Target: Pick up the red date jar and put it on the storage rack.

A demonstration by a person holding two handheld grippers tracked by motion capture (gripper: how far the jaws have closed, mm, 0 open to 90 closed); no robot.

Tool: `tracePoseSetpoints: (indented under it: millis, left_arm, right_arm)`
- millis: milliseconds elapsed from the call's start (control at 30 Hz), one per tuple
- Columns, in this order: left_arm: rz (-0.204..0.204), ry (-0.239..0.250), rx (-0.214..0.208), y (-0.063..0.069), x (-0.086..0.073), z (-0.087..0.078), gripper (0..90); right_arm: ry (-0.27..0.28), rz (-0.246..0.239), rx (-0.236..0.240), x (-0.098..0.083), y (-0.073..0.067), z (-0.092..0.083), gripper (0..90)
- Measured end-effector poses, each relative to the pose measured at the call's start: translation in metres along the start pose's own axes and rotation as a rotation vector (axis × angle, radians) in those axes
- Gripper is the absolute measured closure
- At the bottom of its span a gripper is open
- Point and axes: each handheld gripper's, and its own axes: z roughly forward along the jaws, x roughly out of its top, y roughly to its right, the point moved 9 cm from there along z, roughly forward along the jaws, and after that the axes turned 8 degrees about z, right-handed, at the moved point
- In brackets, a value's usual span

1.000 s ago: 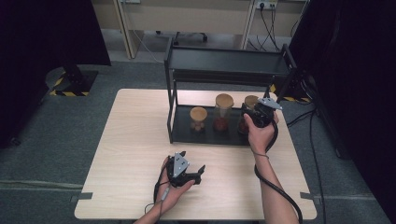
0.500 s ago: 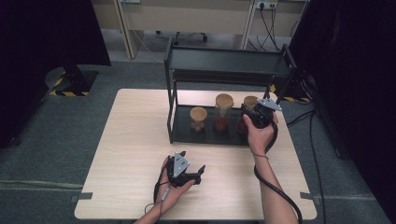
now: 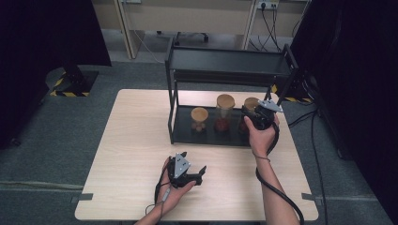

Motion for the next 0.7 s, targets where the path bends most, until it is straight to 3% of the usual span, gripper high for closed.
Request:
tracePoseSetpoints:
  millis: [233, 700]
  left_arm:
    - [0.001, -0.001, 0.0, 0.0, 0.0, 0.0, 8.1]
    - [0.001, 0.0, 0.001, 0.0, 0.0, 0.0, 8.1]
  right_arm:
    - [-0.013, 0.034, 0.002, -0.004, 0.002, -0.001, 13.1]
    - [-0.022, 0.05, -0.005, -0.014, 0.002, -0.008, 7.1]
